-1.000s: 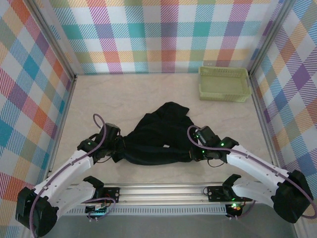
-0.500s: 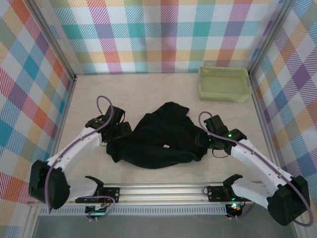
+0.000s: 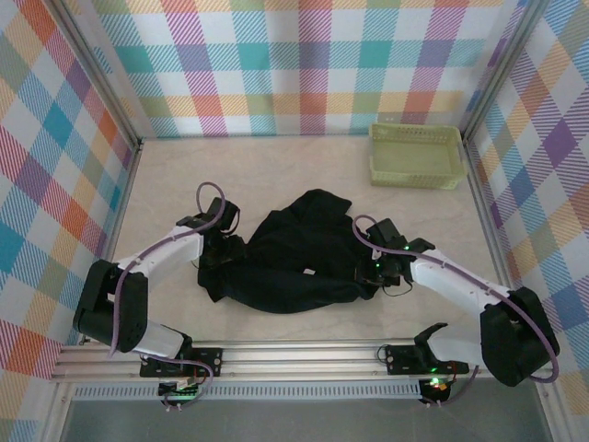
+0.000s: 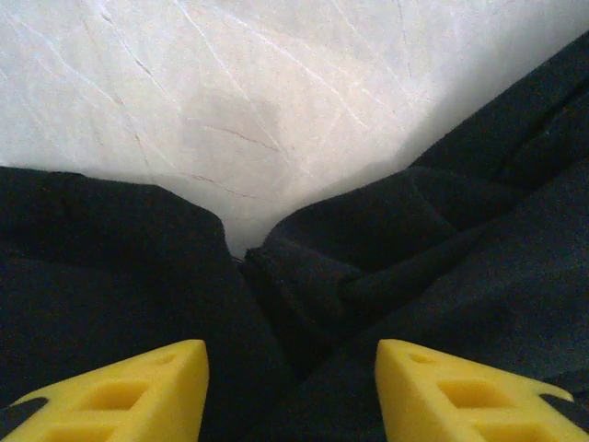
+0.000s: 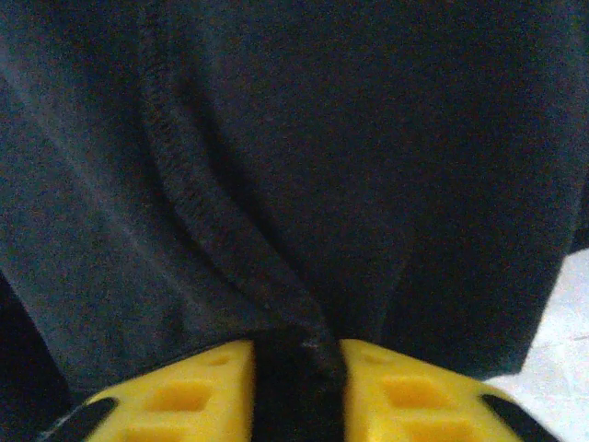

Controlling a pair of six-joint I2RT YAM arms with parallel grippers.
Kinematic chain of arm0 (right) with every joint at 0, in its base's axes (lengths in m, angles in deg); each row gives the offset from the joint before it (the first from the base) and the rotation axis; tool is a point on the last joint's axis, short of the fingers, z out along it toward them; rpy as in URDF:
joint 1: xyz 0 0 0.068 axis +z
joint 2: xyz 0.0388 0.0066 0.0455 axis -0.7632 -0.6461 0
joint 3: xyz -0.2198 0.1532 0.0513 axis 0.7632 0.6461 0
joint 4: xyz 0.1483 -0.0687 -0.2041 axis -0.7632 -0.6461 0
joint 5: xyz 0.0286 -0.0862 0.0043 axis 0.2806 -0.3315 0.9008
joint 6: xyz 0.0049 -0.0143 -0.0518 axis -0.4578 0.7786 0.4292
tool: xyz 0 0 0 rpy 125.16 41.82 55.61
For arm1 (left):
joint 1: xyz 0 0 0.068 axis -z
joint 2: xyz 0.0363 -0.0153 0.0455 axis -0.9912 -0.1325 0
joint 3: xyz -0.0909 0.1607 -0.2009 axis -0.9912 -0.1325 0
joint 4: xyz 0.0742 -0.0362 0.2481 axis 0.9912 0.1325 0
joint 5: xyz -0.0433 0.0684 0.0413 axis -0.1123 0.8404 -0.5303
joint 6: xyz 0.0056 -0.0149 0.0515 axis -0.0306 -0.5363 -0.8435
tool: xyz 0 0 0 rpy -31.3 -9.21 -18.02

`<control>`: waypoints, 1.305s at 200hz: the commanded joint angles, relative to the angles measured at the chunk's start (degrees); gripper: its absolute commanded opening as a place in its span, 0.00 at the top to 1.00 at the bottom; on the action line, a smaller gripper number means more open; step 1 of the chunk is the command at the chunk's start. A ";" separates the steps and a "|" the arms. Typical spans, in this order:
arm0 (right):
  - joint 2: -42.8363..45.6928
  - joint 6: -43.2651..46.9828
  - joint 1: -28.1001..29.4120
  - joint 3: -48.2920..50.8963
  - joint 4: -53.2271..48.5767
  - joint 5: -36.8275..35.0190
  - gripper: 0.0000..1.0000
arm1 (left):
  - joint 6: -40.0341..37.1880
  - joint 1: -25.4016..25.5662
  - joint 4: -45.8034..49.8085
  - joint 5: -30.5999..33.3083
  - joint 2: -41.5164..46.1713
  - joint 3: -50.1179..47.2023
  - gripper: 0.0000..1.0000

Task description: Fold the inside-out t-shirt

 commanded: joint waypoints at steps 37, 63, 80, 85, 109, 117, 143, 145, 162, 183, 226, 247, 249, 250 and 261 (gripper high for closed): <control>3.68 2.52 -0.18 -4.04 -2.71 -2.86 1.00 | -0.71 -0.23 1.12 -0.98 3.30 -1.73 0.78; 5.50 3.22 -0.17 -5.48 -4.20 -4.06 1.00 | -0.25 -0.23 3.10 -0.37 6.32 -1.83 0.95; 7.33 3.31 -0.13 -6.42 -4.92 -4.85 1.00 | 0.02 -0.16 5.15 0.52 9.79 -1.63 1.00; 7.87 3.48 -0.11 -6.77 -5.19 -5.11 1.00 | 0.10 -0.08 5.94 0.81 10.94 -1.42 1.00; 9.39 4.09 -0.12 -8.42 -6.45 -6.08 1.00 | 0.87 0.29 10.10 3.46 16.43 -1.03 1.00; 9.78 4.36 -0.04 -8.92 -6.74 -6.30 1.00 | 1.08 0.30 11.43 3.77 17.75 -0.88 1.00; 10.54 5.08 -0.12 -10.68 -8.11 -6.17 1.00 | 1.49 0.56 14.27 0.93 19.17 -1.21 0.66; 10.57 5.10 -0.12 -10.74 -8.12 -6.15 1.00 | 1.46 0.61 14.28 0.53 19.20 -1.31 0.64; 11.02 5.20 -0.03 -11.15 -8.22 -5.71 1.00 | 1.89 1.08 13.40 -2.48 18.78 -2.23 0.54; 10.98 5.20 0.05 -11.15 -8.14 -5.35 1.00 | 2.14 1.57 10.78 -4.48 17.58 -3.45 0.44; 12.04 5.62 0.06 -11.64 -9.24 -6.76 1.00 | 1.92 1.79 7.89 -4.34 12.45 -4.40 0.65; 13.02 6.44 0.01 -13.18 -10.66 -8.98 1.00 | 1.63 1.79 7.93 -3.09 12.34 -3.61 0.82; 13.04 6.53 0.03 -13.35 -10.76 -9.05 1.00 | 1.63 1.79 8.12 -2.87 12.39 -3.38 0.84; 13.05 6.57 0.04 -13.53 -10.80 -9.13 1.00 | 1.61 1.79 8.17 -2.71 12.48 -3.31 0.85; 13.24 7.37 0.06 -15.67 -11.95 -10.09 1.00 | 1.32 1.79 9.48 -0.74 13.36 -1.33 0.97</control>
